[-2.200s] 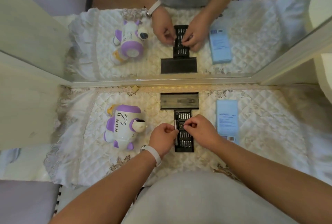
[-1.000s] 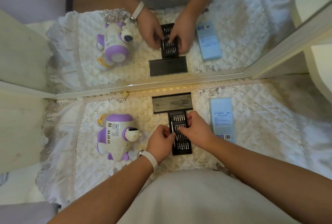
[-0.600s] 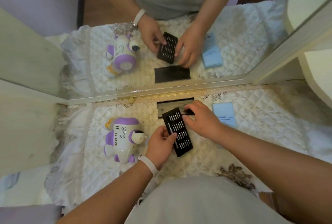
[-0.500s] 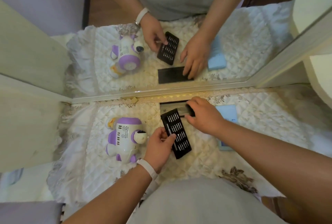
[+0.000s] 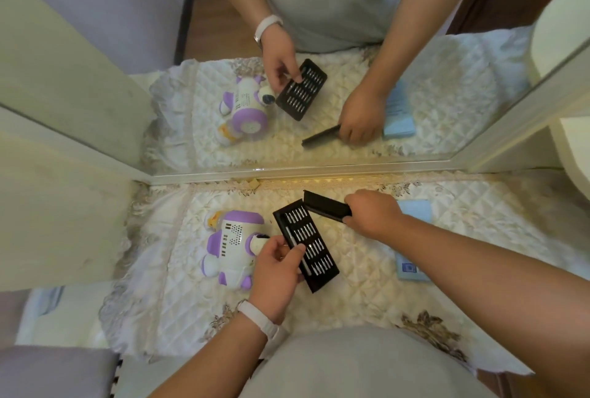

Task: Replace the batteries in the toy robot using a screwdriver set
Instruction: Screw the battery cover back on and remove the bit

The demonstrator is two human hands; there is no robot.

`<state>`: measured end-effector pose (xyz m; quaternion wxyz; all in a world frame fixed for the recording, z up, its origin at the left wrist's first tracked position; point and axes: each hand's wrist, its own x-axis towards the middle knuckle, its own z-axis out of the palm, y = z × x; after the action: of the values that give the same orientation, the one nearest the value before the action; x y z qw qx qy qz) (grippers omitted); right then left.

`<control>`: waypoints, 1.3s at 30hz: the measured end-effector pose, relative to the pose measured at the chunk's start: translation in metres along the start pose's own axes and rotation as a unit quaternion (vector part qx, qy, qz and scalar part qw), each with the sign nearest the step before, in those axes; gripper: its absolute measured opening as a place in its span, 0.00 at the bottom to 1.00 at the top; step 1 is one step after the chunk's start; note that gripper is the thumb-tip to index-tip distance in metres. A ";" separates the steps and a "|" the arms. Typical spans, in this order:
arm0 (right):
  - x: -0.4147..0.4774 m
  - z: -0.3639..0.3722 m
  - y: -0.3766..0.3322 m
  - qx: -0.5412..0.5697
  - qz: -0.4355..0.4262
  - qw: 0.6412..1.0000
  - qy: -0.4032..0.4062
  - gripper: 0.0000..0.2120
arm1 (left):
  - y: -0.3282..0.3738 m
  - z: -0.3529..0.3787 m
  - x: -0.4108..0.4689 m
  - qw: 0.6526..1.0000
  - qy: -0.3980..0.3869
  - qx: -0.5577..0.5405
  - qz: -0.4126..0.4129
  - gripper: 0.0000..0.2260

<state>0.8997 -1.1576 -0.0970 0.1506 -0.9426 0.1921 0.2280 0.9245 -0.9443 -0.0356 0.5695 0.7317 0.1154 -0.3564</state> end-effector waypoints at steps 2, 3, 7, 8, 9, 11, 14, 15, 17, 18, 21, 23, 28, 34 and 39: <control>-0.010 0.001 0.000 0.043 0.001 0.999 -0.014 0.10 | 0.006 0.001 -0.005 1.000 -0.004 -0.008 0.012 0.04; -0.016 0.002 0.001 0.092 0.001 0.995 -0.022 0.10 | 0.008 0.001 -0.008 1.000 -0.009 -0.015 0.019 0.04; -0.049 0.000 -0.005 0.317 0.042 0.947 -0.013 0.11 | 0.022 -0.003 -0.019 0.998 -0.009 -0.033 0.049 0.05; -0.058 -0.003 -0.007 0.380 0.055 0.923 -0.009 0.14 | 0.026 -0.005 -0.022 0.998 -0.006 -0.041 0.056 0.05; -0.069 -0.007 -0.011 0.460 0.063 0.886 -0.011 0.17 | 0.030 -0.007 -0.024 0.997 -0.003 -0.049 0.063 0.05; -0.091 -0.018 -0.020 0.640 0.056 0.766 -0.036 0.21 | 0.038 -0.012 -0.029 0.995 0.003 -0.062 0.075 0.04; -0.116 -0.031 -0.033 0.800 0.014 0.596 -0.076 0.24 | 0.052 -0.022 -0.038 0.992 0.003 -0.078 0.101 0.03; -0.123 -0.035 -0.038 0.834 0.005 0.545 -0.086 0.22 | 0.057 -0.026 -0.041 0.990 0.002 -0.083 0.113 0.03; -0.130 -0.042 -0.048 0.875 0.005 0.472 -0.103 0.20 | 0.069 -0.036 -0.049 0.985 -0.002 -0.097 0.142 0.03; -0.133 -0.047 -0.054 0.883 0.006 0.458 -0.106 0.22 | 0.076 -0.040 -0.053 0.982 -0.006 -0.103 0.156 0.03; -0.143 -0.069 -0.075 0.880 -0.013 0.467 -0.091 0.24 | 0.099 -0.054 -0.061 0.973 -0.017 -0.122 0.194 0.03; -0.150 -0.083 -0.089 0.876 -0.024 0.477 -0.064 0.24 | 0.114 -0.064 -0.065 0.967 -0.024 -0.128 0.217 0.03; -0.166 -0.111 -0.122 0.801 -0.072 0.593 0.029 0.20 | 0.141 -0.085 -0.077 0.953 -0.030 -0.141 0.265 0.03; -0.194 -0.130 -0.160 0.422 -0.141 0.849 0.285 0.26 | 0.166 -0.114 -0.095 0.929 -0.019 -0.203 0.309 0.07; -0.195 -0.125 -0.181 0.227 -0.169 0.891 0.356 0.31 | 0.178 -0.142 -0.107 0.916 -0.011 -0.234 0.325 0.05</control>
<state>0.8638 -0.9874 0.1399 0.3179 -0.9189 0.1174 -0.2019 1.0056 -0.8468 0.1820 0.8102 0.5705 -0.0546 -0.1229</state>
